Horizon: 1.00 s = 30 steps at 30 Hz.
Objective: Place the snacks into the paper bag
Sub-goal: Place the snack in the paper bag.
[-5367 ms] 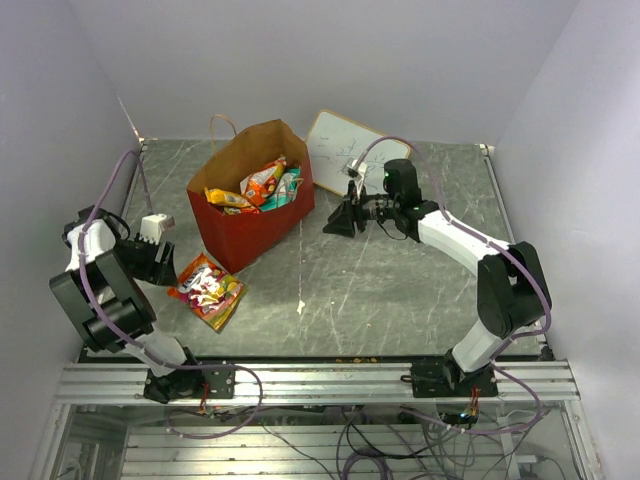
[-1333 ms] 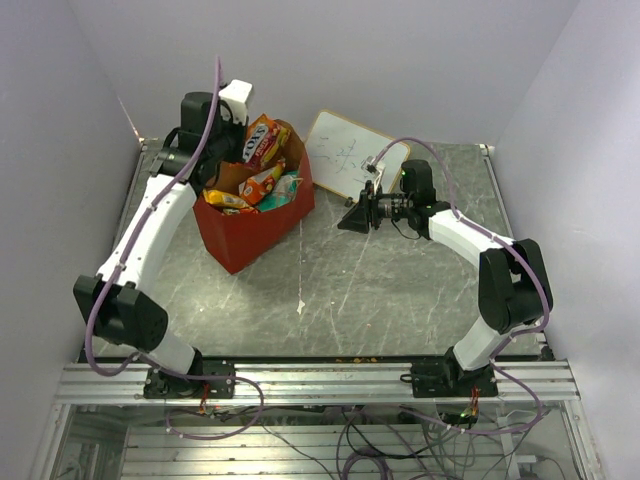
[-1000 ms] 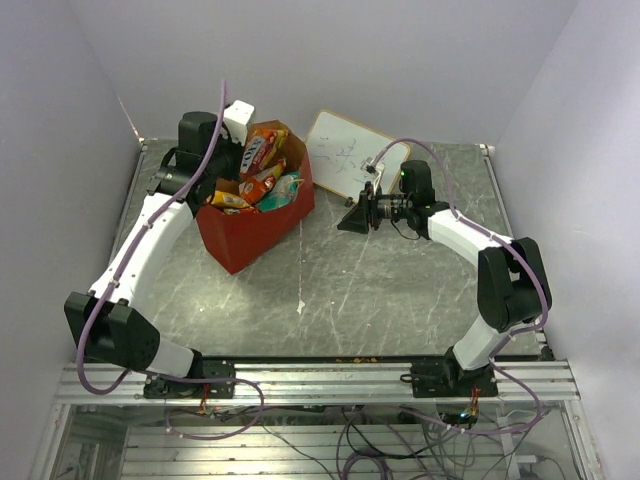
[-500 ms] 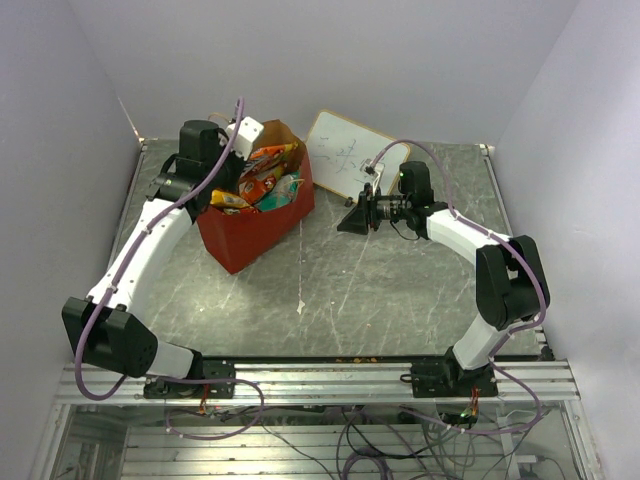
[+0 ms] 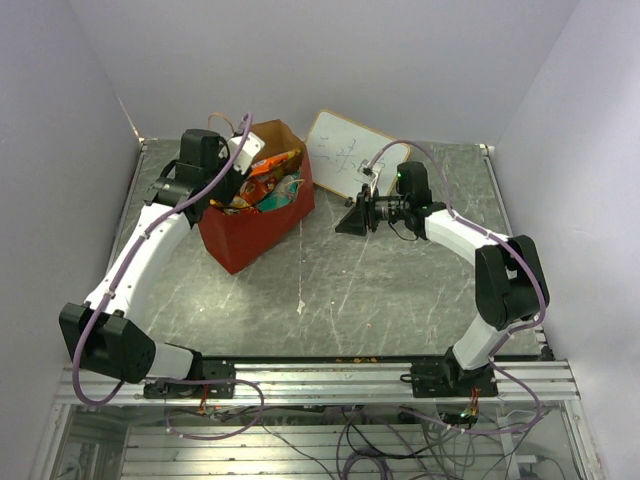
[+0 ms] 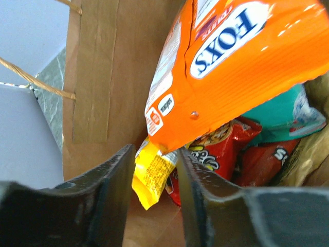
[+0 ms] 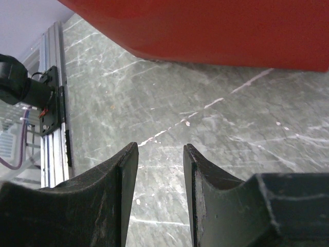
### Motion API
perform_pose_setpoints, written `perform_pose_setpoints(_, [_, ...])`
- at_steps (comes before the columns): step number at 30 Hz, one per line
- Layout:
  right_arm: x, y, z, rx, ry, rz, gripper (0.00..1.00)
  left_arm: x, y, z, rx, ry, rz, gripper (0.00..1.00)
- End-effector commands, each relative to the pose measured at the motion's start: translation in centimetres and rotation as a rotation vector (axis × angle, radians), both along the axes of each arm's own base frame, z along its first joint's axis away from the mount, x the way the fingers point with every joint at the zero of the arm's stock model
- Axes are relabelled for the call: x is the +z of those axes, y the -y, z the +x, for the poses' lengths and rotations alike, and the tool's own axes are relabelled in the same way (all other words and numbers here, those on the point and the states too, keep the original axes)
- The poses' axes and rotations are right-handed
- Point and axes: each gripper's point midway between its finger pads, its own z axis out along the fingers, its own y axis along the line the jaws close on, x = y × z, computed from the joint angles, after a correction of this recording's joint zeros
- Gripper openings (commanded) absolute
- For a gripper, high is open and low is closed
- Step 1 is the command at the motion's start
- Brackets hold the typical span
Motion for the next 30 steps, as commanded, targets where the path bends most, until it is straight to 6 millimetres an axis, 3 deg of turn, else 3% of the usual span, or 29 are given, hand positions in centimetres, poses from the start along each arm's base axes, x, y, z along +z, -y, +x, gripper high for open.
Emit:
perform_pose_setpoints(1, [1.2,-2.4,-0.4,0.062,0.065,0.009,0.40,2.0,-0.7,-0.9,0.004,0.009,0.036,0.57])
perform_pose_setpoints(9, [2.4,-6.3,-1.0,0.138,0.083,0.027,0.41,4.5,3.8,-3.4,-0.236,0.008,-0.123,0.70])
perform_pose_setpoints(16, [2.9,-7.4,0.0,0.119,0.042,0.070,0.40,7.0,6.4,-3.0,-0.326,0.075,-0.239,0.72])
perform_pose_setpoints(25, [2.3,-9.5,-1.2,0.161,0.031,0.057,0.38,8.9,10.2,0.1,-0.338,0.104,-0.488,0.57])
perform_pose_setpoints(30, [2.2,-9.7,-0.9,0.152,0.034,0.054,0.38,7.8,11.0,1.4,-0.318,0.085,-0.553,0.49])
